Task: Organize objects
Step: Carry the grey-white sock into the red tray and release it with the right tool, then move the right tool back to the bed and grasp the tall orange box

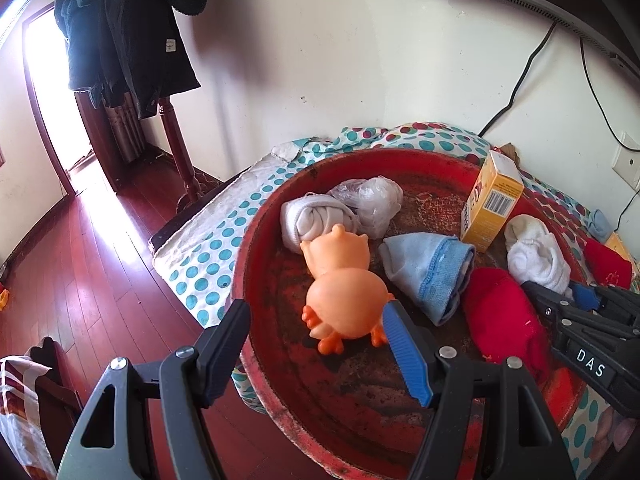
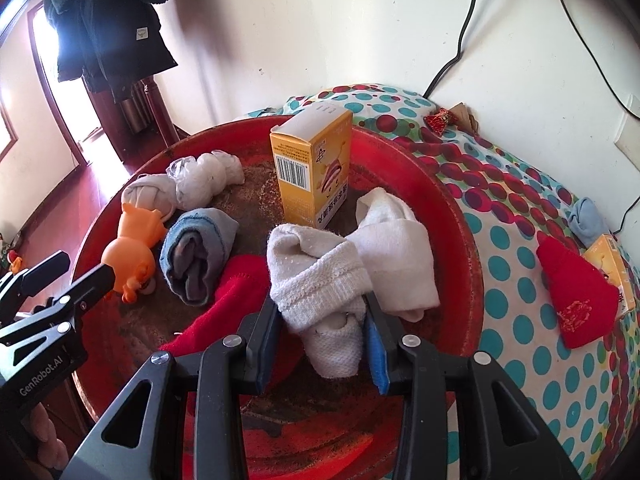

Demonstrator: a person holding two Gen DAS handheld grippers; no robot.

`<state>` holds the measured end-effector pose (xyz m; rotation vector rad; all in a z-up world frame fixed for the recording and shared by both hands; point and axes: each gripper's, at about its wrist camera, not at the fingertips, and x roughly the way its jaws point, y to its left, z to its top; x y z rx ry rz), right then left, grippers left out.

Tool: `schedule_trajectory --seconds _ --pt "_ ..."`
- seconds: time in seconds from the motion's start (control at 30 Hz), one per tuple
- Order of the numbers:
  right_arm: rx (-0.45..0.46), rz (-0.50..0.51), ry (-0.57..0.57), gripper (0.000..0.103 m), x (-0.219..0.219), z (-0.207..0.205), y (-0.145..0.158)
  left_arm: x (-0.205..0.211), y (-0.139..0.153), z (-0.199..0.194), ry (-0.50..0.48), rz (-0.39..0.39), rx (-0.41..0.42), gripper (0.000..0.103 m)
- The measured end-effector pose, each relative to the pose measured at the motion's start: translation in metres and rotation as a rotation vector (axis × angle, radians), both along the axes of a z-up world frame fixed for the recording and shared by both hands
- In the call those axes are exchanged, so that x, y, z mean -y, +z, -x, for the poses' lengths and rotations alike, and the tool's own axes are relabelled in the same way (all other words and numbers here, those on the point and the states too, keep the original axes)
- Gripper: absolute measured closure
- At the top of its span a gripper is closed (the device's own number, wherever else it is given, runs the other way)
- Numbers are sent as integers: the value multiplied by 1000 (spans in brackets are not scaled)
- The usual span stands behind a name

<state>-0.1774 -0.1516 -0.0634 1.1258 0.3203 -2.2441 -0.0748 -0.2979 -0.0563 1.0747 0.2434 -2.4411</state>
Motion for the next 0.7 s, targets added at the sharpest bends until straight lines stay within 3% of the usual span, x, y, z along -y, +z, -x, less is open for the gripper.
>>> schedule_trajectory --seconds 0.07,0.17,0.33,0.7 --pt "-10 13 7 59 -2 -1 2 -2 0 0 -5 7 2 32" --pt "-29 13 0 41 -5 -3 4 -3 0 1 -14 9 2 33" --pt "-31 55 -4 31 -15 -5 12 -4 -1 2 -20 14 8 32" --pt "-106 115 -99 29 -83 -2 35 -6 1 -1 -24 37 8 32"
